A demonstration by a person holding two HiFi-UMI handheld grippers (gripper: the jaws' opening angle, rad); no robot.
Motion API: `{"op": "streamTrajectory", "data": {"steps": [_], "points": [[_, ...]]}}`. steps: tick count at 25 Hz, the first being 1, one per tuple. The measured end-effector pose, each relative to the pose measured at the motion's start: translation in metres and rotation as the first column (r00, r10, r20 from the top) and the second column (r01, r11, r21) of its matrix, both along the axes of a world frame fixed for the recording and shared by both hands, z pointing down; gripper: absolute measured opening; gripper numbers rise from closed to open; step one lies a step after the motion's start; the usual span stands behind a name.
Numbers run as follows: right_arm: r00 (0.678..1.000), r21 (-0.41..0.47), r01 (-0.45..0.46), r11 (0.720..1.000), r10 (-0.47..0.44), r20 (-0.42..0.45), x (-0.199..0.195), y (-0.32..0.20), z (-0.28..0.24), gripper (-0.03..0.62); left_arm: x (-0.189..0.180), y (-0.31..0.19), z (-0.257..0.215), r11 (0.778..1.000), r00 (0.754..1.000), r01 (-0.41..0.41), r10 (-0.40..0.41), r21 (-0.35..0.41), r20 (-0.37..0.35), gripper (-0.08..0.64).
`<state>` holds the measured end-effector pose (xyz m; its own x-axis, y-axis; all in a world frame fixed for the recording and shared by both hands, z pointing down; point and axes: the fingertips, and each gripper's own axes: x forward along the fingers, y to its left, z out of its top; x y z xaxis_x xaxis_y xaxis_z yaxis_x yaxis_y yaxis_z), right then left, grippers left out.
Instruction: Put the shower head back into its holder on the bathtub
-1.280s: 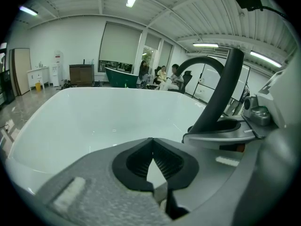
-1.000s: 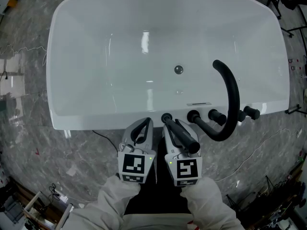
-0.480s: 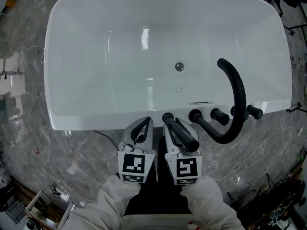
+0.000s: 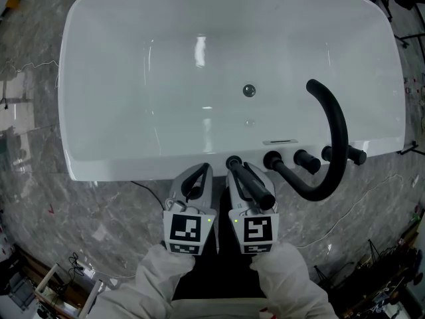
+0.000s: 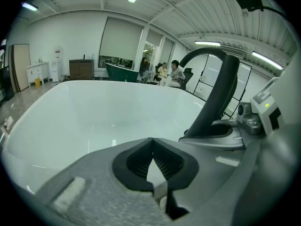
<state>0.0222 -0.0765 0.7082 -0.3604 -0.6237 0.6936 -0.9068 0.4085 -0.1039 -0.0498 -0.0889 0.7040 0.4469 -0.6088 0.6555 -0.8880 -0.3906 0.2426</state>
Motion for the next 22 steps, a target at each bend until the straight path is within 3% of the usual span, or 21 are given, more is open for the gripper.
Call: {"op": "streamTrajectory", "data": {"steps": [22], "points": [[0.997,-0.044,0.029,0.999,-0.032,-0.066,-0.005,0.004,0.034,0.138,-0.011,0.004,0.010,1.000,1.000,-0.004,0.003,-0.019,-0.008,0.000]]}}
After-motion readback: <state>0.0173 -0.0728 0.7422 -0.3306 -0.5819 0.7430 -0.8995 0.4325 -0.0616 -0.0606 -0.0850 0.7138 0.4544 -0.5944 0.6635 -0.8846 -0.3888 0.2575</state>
